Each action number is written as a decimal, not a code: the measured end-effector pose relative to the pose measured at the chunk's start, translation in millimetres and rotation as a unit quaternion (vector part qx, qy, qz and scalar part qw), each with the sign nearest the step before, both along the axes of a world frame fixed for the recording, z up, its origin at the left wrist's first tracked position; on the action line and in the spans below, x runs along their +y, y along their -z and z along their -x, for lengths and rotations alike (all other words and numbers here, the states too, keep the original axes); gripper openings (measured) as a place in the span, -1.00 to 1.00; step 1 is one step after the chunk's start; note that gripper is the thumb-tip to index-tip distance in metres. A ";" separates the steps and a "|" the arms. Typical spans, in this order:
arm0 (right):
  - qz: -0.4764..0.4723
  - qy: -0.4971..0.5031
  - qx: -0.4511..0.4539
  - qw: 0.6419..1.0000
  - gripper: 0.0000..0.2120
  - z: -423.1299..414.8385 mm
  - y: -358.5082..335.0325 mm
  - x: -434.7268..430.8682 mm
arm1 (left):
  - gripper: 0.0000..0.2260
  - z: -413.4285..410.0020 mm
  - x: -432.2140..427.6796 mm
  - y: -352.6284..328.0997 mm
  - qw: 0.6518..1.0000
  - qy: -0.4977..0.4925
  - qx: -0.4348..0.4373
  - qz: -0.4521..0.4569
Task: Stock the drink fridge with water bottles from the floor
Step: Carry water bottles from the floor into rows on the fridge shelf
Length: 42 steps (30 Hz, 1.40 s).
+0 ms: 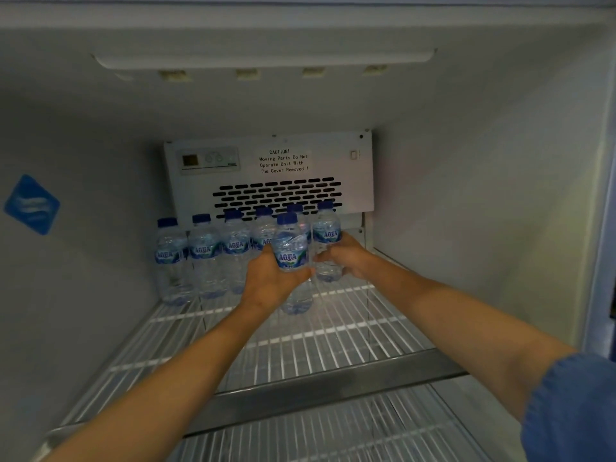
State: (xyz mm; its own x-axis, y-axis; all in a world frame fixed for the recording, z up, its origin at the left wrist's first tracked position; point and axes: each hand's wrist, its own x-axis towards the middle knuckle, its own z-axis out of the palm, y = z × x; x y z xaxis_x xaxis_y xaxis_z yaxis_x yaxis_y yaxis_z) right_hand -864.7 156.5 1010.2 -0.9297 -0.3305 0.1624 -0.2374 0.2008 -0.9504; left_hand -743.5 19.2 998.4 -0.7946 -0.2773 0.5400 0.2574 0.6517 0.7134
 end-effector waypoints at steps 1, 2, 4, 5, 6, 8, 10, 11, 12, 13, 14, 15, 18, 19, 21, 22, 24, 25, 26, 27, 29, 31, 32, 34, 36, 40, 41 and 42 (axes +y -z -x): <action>-0.001 -0.001 0.004 1.000 -0.52 2.0 1.4 -1.0 | -0.43 -0.5 0.2 -0.2 1.000 0.000 0.001 0.001; 0.001 -0.003 0.006 1.000 -0.50 4.7 2.8 -2.3 | -0.43 -1.2 0.8 -0.8 1.000 -0.001 0.002 0.004; -0.001 -0.002 0.009 1.000 -0.46 9.3 6.1 -4.5 | -0.43 -2.4 1.6 -1.6 1.000 -0.004 0.003 0.008; -0.005 -0.001 0.010 1.000 -0.43 12.6 7.9 -5.2 | -0.43 -2.6 1.6 -1.8 1.000 -0.006 0.003 0.011; -0.008 -0.001 0.012 1.000 -0.41 16.4 10.0 -5.9 | -0.43 -3.0 1.7 -2.0 1.000 -0.009 0.004 0.013; -0.015 0.001 0.017 1.000 -0.37 21.1 13.7 -6.5 | -0.43 -3.4 1.7 -2.1 1.000 -0.010 0.004 0.015; -0.015 0.003 0.016 1.000 -0.37 22.8 16.2 -6.2 | -0.42 -4.2 1.5 -2.0 1.000 -0.008 0.004 0.013; -0.010 0.001 0.016 1.000 -0.40 19.7 15.9 -5.6 | -0.42 -4.6 1.4 -1.9 1.000 -0.007 0.003 0.012; -0.006 -0.003 0.015 1.000 -0.44 16.8 15.4 -5.2 | -0.42 -5.1 1.3 -2.1 1.000 -0.005 0.003 0.009; -0.013 -0.007 0.014 1.000 -0.47 13.3 14.1 -4.2 | -0.41 -5.4 1.0 -2.3 1.000 -0.003 0.003 0.007; -0.035 -0.005 0.010 0.999 -0.45 11.0 12.1 -3.3 | -0.40 -5.7 0.8 -2.5 1.000 -0.002 0.001 0.005; -0.075 0.006 0.007 0.997 -0.42 9.0 9.7 -2.4 | -0.40 -5.9 0.6 -2.6 1.000 -0.002 -0.002 0.004; -0.230 0.099 0.017 0.968 -0.41 -10.4 -10.1 7.9 | -0.41 -5.6 1.0 -3.4 1.000 -0.002 -0.010 -0.011; -0.261 0.118 0.039 0.957 -0.50 -21.1 -19.0 12.7 | -0.41 -6.3 2.1 -4.2 1.000 -0.001 -0.011 -0.018; -0.269 0.080 0.071 0.957 -0.60 -44.1 -31.2 18.8 | -0.41 -8.3 4.5 -5.9 1.000 -0.001 -0.009 -0.025; -0.258 0.032 0.067 0.963 -0.54 -56.1 -32.7 18.7 | -0.42 -9.6 5.6 -6.4 1.000 -0.002 -0.007 -0.027; -0.216 -0.089 0.040 0.971 -0.37 -77.0 -25.6 15.8 | -0.41 -12.5 8.1 -6.9 0.999 -0.001 0.001 -0.032; -0.185 -0.144 0.031 0.972 -0.33 -82.0 -19.2 12.0 | -0.41 -13.1 8.9 -7.2 0.999 -0.001 0.007 -0.038; -0.151 -0.180 0.025 0.972 -0.34 -82.5 -12.0 8.1 | -0.41 -13.2 9.4 -7.3 0.999 -0.003 0.011 -0.042; -0.119 -0.194 0.021 0.974 -0.36 -81.7 -5.8 4.1 | -0.42 -12.5 9.6 -7.3 0.999 -0.006 0.014 -0.045; -0.083 -0.183 0.025 0.979 -0.36 -81.3 1.9 -0.1 | -0.43 -11.4 9.7 -7.7 0.999 -0.013 0.012 -0.050; -0.050 -0.179 0.038 0.982 -0.39 -83.3 5.0 1.0 | -0.41 -11.4 10.1 -7.8 0.998 -0.001 0.009 -0.058; -0.038 -0.183 0.039 0.982 -0.43 -81.8 6.9 2.4 | -0.41 -11.2 9.9 -7.5 0.998 0.015 0.008 -0.060; -0.016 -0.184 0.027 0.982 -0.44 -82.5 8.0 7.9 | -0.42 -13.0 10.4 -7.6 0.997 0.058 -0.003 -0.051; -0.004 -0.173 0.011 0.985 -0.45 -77.1 6.9 15.6 | -0.40 -15.7 11.5 -8.2 0.995 0.092 -0.041 -0.028; 0.034 -0.108 -0.019 0.993 -0.47 -53.8 -3.0 42.3 | -0.31 -21.0 14.5 -3.3 0.976 0.129 -0.162 0.061; 0.047 -0.089 -0.028 0.995 -0.49 -45.8 -6.1 49.5 | -0.31 -21.2 14.4 -0.2 0.968 0.140 -0.190 0.087; 0.055 -0.067 -0.031 0.996 -0.51 -38.8 -9.0 55.8 | -0.30 -21.0 14.0 2.5 0.958 0.151 -0.216 0.112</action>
